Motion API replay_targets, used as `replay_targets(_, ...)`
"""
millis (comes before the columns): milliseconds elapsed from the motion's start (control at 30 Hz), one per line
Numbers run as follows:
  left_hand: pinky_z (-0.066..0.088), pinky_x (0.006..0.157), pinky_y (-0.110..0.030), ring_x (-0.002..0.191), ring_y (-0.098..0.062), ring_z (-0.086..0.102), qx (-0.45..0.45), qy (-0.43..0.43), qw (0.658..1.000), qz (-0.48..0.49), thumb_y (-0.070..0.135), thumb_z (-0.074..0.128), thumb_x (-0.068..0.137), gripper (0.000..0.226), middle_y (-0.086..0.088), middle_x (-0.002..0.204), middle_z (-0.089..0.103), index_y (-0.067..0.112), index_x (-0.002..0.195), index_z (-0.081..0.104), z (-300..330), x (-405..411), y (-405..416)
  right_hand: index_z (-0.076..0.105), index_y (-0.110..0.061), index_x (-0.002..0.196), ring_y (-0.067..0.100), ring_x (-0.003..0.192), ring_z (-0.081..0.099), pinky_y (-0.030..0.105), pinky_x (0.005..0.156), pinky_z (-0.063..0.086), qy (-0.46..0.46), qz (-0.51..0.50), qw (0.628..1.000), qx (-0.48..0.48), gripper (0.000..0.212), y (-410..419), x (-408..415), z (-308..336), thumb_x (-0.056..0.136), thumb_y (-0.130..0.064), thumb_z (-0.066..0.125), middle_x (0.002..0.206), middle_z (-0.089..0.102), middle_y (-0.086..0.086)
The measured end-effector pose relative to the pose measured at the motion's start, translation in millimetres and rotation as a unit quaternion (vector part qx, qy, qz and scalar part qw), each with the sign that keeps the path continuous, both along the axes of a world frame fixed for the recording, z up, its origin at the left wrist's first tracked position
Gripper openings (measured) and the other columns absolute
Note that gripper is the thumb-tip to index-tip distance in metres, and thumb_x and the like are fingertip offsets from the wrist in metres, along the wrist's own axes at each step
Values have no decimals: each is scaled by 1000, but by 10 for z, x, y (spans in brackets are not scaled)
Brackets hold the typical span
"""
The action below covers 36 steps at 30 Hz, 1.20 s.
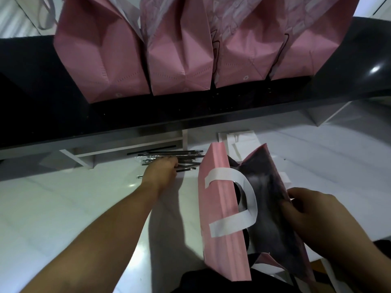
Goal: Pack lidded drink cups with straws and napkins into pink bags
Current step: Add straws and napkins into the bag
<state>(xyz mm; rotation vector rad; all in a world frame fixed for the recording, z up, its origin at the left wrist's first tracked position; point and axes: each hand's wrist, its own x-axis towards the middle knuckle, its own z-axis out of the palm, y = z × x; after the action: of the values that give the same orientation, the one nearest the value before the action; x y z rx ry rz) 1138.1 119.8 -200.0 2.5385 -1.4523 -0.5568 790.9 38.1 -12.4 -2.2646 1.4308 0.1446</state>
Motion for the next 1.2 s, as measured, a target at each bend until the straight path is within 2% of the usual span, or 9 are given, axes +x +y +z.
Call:
replay_targets(200,56,80,-34,98,-28,70,-121,15,988,96,9,62,94,35,-2,109,77,26,123,73,260,-47,231,66,-40,88,3,65,64,23,55,46,-7,29,999,14,24,-47,-37,-38,90,-54,47,73,69,-20)
replay_targets(333,53,77,-22,89,-8,73,-206,108,953,196,15,72,93,23,15,95,79,31,108,79,669,-289,562,62,-38,73,2,58,62,24,50,42,-39,48,998,12,29,-62,-45,-4,85,-58,44,60,66,-21)
replay_targets(433,51,69,-23,75,1,71,-242,172,926,235,20,74,92,20,22,80,76,40,88,75,1025,-594,784,52,-32,61,1,57,59,23,44,34,-60,70,996,5,34,-69,-42,-17,91,-48,51,55,60,-27)
replay_targets(567,58,74,-29,73,-13,76,-313,256,876,264,14,76,92,18,7,80,79,32,91,78,1544,-978,920,50,-24,62,13,49,54,29,46,34,-46,90,995,12,37,-128,-71,-42,95,-43,51,54,61,-14)
replay_targets(667,62,79,-35,80,-22,77,-362,313,841,252,10,75,94,20,-3,85,79,30,95,79,1967,-1240,878,54,-23,66,12,51,55,28,47,38,-51,104,993,19,36,-150,-102,-24,96,-42,51,55,61,-16)
replay_targets(833,56,72,-17,83,-13,76,-406,425,779,221,3,75,91,22,-4,92,81,22,97,82,2350,-1757,573,58,-26,70,11,54,60,34,54,52,-65,114,991,20,33,-146,-160,7,97,-45,52,55,63,-6)
replay_targets(967,59,64,-26,71,-18,72,-366,426,799,216,1,76,90,16,-9,89,79,14,100,78,2304,-2167,323,63,-30,82,10,57,62,35,57,54,-72,125,989,27,25,-159,-205,27,96,-47,50,56,66,-13)
replay_targets(1067,64,69,-33,71,-24,75,-331,400,825,220,4,77,90,19,-4,88,78,23,95,77,2217,-2350,256,67,-35,103,6,59,63,32,57,54,-80,133,987,37,25,-154,-245,47,98,-50,48,59,68,-17)
replay_targets(1200,64,84,-40,83,-13,77,-275,376,855,229,8,81,87,24,6,92,79,29,98,76,2100,-2430,285,67,-34,115,5,64,63,31,58,52,-93,135,986,29,32,-152,-290,50,98,-52,48,59,68,-16)
